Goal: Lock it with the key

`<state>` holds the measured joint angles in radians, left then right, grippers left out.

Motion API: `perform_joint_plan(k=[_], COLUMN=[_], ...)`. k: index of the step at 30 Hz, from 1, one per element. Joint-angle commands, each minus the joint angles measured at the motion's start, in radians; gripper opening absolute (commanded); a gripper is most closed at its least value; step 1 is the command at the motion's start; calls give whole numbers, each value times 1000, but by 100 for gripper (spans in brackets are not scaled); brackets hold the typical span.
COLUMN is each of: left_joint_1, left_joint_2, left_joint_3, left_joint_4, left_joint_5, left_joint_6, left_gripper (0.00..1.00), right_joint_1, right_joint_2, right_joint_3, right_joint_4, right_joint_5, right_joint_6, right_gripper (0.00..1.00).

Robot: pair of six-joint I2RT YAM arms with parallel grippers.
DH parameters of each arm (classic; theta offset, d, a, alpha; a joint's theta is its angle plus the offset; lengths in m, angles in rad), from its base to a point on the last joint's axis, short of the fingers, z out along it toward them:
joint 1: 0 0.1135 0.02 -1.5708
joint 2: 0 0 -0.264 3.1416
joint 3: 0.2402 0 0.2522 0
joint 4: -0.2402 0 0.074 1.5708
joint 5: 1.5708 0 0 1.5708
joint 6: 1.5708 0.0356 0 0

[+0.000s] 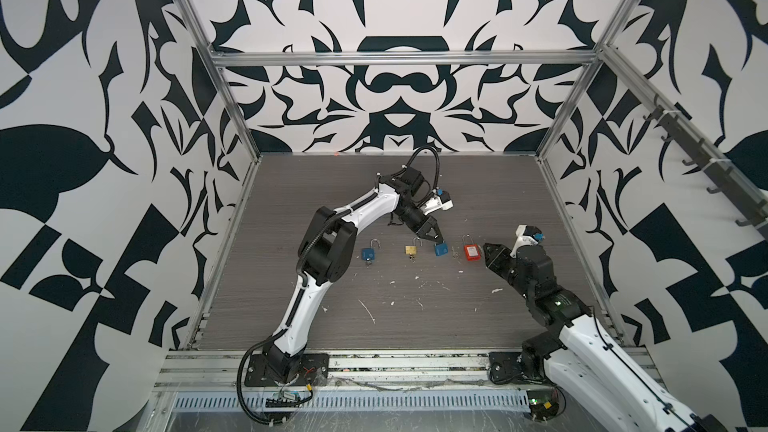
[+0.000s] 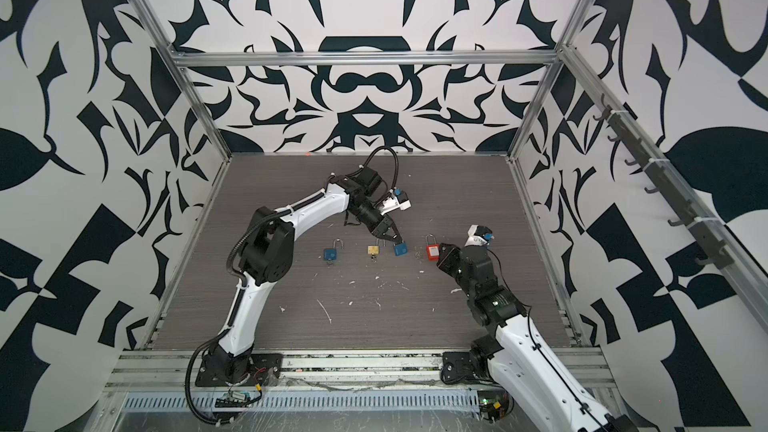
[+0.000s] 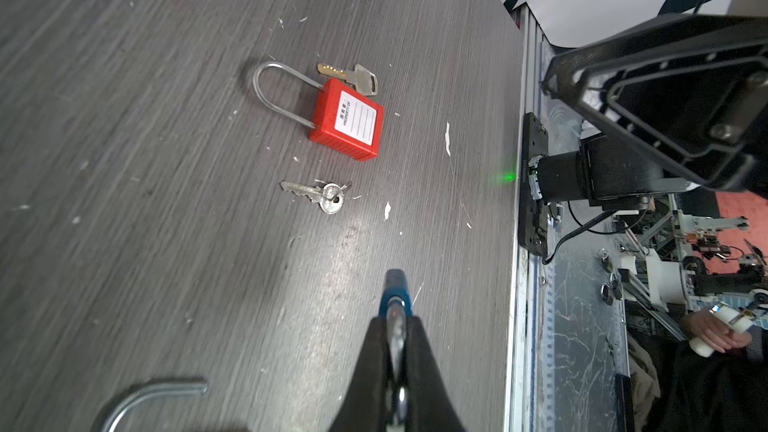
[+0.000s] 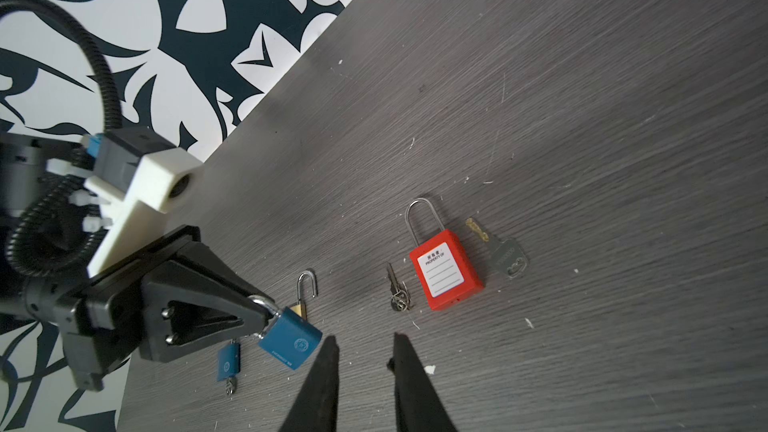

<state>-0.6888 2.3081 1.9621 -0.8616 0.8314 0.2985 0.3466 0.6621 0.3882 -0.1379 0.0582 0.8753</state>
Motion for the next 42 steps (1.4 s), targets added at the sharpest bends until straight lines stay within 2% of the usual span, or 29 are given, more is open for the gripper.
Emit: perform_joint_plan(k=[1, 14, 21, 23, 25, 28, 34, 40, 41, 42], left_joint_1=[-12, -40, -40, -40, -40, -40, -38, -38, -37, -37], left_joint_2=[52, 266, 328, 336, 348, 358, 338, 191, 152, 112], left_joint_3=[78, 344, 422, 437, 457, 476, 498, 378, 324, 266], left_joint_4=[-133, -272, -315, -327, -340, -346, -280, -20, 64, 157], left_joint_5=[78, 63, 44, 33, 23, -13, -119, -292, -333, -398], left_joint_6=[79, 109, 117, 123, 130, 134, 97, 12, -12, -50], left_gripper=[0, 0, 1, 11, 30, 50, 54, 62, 70, 83], right_joint_1=[-5, -15, -24, -25, -26, -28, -28, -29, -28, -29], right_joint_2=[-12, 9, 42, 48, 52, 58, 67, 69, 72, 77], right_joint_3=[24, 38, 43, 36, 29, 28, 24, 39, 45, 50], right_joint_4=[19, 27, 41, 54, 71, 78, 92, 91, 93, 101], right_joint_5=[-6, -36, -87, -92, -98, -106, -133, -158, -169, -190], right_joint_6=[-25, -32, -38, -34, -28, -24, -30, -55, -63, -79], right_gripper=[25, 24, 24, 24, 25, 25, 25, 25, 25, 25])
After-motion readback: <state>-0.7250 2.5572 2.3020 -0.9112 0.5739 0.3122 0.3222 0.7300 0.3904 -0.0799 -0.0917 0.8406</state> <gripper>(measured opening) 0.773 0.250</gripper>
